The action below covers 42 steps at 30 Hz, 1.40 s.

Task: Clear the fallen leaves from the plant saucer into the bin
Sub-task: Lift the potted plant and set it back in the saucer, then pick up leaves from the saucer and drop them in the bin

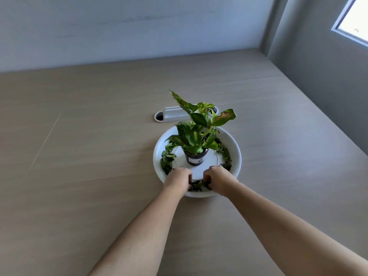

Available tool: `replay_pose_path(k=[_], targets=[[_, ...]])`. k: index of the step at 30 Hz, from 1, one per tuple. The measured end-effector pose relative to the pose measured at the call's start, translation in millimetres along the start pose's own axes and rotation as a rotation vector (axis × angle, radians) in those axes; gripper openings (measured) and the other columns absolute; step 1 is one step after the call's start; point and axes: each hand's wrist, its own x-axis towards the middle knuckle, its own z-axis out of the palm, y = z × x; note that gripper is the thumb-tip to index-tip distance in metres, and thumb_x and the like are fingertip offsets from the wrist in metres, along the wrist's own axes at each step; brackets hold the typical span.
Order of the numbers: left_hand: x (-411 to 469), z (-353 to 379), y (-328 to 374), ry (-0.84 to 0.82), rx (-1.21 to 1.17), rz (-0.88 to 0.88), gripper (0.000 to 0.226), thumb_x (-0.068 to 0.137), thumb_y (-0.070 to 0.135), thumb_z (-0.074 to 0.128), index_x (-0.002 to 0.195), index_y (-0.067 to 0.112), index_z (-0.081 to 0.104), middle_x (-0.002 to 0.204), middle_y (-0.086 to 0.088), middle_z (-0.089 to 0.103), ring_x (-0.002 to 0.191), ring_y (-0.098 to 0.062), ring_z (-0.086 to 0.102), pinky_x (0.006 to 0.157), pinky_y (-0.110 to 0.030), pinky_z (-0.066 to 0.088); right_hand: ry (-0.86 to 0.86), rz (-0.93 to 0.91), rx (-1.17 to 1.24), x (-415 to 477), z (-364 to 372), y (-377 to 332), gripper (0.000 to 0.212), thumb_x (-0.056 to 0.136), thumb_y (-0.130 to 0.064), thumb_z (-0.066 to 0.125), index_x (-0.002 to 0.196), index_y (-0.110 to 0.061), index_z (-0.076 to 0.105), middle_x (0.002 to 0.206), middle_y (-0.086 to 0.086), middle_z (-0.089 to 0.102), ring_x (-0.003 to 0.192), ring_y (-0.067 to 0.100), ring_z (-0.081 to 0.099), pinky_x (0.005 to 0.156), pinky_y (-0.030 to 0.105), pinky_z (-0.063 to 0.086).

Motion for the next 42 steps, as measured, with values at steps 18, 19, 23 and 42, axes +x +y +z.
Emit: replay_pose_path(k=[18, 19, 23, 42], targets=[[-39.1, -29.0, 91.8, 0.211, -0.237, 0.078, 0.012, 0.081, 0.002, 0.064, 0.08, 0.009, 0.074, 0.089, -0.009, 0.073, 0.085, -0.021, 0.067, 0.074, -0.028, 0.055, 0.37, 0.187, 0.335, -83.6, -83.7, 41.6, 0.022, 0.075, 0.004, 0.057, 0.075, -0.011, 0.074, 0.081, 0.007, 0.068, 0.072, 0.027, 0.063, 0.062, 0.029, 0.052], [-42.4, -24.4, 116.7, 0.206, -0.241, 0.108, 0.012, 0.08, 0.002, 0.064, 0.08, 0.009, 0.075, 0.088, -0.009, 0.074, 0.084, -0.021, 0.067, 0.073, -0.027, 0.054, 0.393, 0.211, 0.36, -102.0, -91.1, 60.3, 0.021, 0.075, 0.004, 0.058, 0.074, -0.009, 0.074, 0.076, 0.006, 0.066, 0.07, 0.028, 0.064, 0.06, 0.028, 0.051], [-53.1, 8.4, 241.8, 0.143, -0.263, 0.257, 0.012, 0.076, 0.002, 0.067, 0.078, 0.011, 0.076, 0.084, -0.01, 0.076, 0.074, -0.019, 0.067, 0.069, -0.024, 0.053, 0.471, 0.38, 0.385, -198.7, -114.3, 158.0, 0.018, 0.079, 0.003, 0.059, 0.081, -0.007, 0.074, 0.079, 0.006, 0.064, 0.062, 0.022, 0.058, 0.045, 0.016, 0.038], [-153.1, 343.5, 636.8, -0.523, 0.179, 0.897, 0.012, 0.076, 0.002, 0.065, 0.08, 0.009, 0.074, 0.087, -0.01, 0.075, 0.084, -0.026, 0.069, 0.073, -0.028, 0.053, 0.725, 1.302, 0.768, -593.8, 71.6, 466.5, 0.014, 0.076, 0.002, 0.063, 0.077, -0.007, 0.074, 0.089, 0.011, 0.074, 0.084, 0.024, 0.067, 0.076, 0.027, 0.05]])
